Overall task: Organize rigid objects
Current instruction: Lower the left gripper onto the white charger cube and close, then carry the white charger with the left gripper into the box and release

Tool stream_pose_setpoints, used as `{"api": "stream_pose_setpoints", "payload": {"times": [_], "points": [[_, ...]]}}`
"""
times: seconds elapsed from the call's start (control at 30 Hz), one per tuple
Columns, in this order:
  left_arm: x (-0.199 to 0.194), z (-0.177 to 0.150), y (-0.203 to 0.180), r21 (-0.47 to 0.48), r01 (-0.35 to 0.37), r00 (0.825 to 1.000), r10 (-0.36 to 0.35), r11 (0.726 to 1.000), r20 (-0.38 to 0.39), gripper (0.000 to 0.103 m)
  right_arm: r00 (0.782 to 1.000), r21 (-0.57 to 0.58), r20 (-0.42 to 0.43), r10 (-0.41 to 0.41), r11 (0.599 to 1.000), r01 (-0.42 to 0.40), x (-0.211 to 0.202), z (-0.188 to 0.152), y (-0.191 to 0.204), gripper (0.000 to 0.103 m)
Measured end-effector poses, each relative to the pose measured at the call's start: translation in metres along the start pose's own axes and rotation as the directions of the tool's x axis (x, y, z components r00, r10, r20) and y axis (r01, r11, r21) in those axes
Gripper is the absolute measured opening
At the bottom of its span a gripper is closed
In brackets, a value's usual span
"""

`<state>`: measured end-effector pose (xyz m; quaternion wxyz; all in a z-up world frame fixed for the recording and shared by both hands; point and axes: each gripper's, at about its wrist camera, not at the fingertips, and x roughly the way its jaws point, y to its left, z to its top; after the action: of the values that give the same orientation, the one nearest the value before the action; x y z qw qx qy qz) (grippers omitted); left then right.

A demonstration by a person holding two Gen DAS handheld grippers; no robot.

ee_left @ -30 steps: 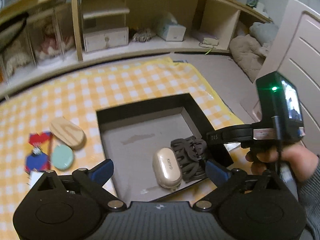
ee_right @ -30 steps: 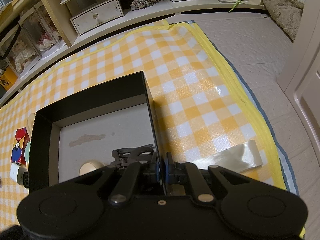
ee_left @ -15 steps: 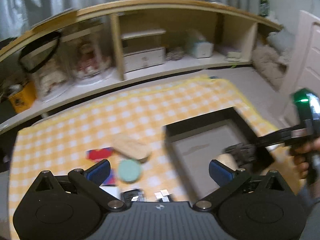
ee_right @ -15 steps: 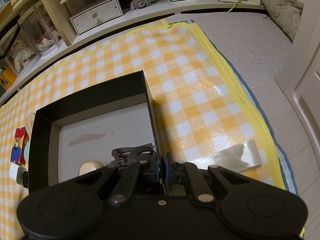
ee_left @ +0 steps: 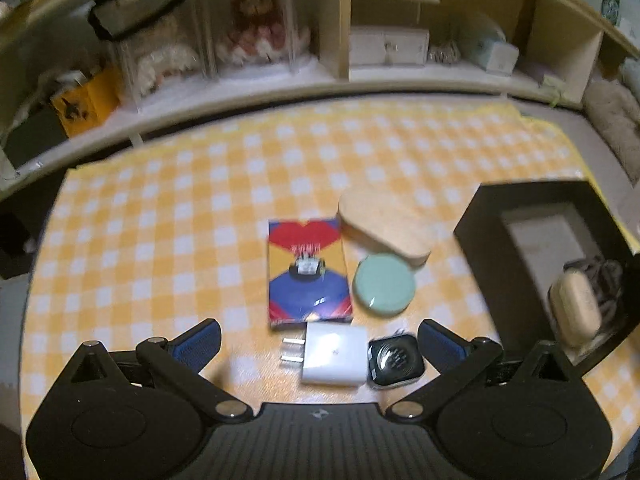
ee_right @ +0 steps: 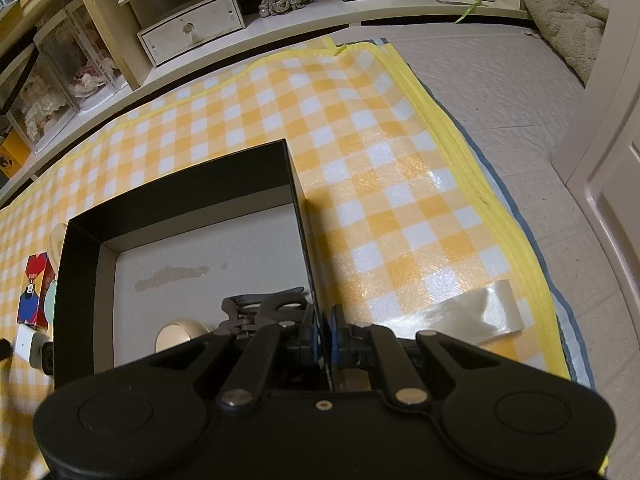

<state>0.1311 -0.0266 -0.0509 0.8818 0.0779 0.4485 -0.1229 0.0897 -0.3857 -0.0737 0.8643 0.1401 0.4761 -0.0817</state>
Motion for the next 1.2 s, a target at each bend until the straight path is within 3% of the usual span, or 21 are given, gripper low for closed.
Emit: {"api": "stream_pose_setpoints", "payload": {"times": [0.1,0.2,0.63,0.73,1.0,1.2], "points": [[0.016,-0.004,0.005,0.016,0.001,0.999,0.000,1.000,-0.046,0.085,1.000,-0.006,-0.001,-0.004,1.000,0.004,0.000,0.000,0.001,0.007],[0.027,-0.009,0.008,0.011,0.029,0.996,-0.028,1.000,-0.087,0.078,1.000,-0.010,-0.001,-0.007,1.000,0.007,0.001,0.000,0.001,0.006],[0.043,-0.007,0.006,-0.024,0.062,0.993,-0.065,0.998,-0.095,0.072,1.000,-0.029,-0.003,-0.018,0.999,0.018,0.002,0.000,0.003,0.006],[0.044,-0.005,0.005,-0.034,0.063,0.994,-0.066,0.997,-0.091,0.060,1.000,-0.031,-0.005,-0.019,0.999,0.019,0.002,0.000,0.002,0.006],[0.037,-0.009,0.008,-0.022,0.063,0.993,-0.065,0.998,-0.103,0.059,1.000,-0.030,-0.005,-0.018,0.999,0.018,0.002,0.000,0.002,0.006],[0.025,-0.004,0.012,-0.046,0.053,0.997,-0.055,0.998,-0.055,0.059,1.000,-0.032,-0.004,-0.019,0.999,0.019,0.002,0.000,0.002,0.006]]}}
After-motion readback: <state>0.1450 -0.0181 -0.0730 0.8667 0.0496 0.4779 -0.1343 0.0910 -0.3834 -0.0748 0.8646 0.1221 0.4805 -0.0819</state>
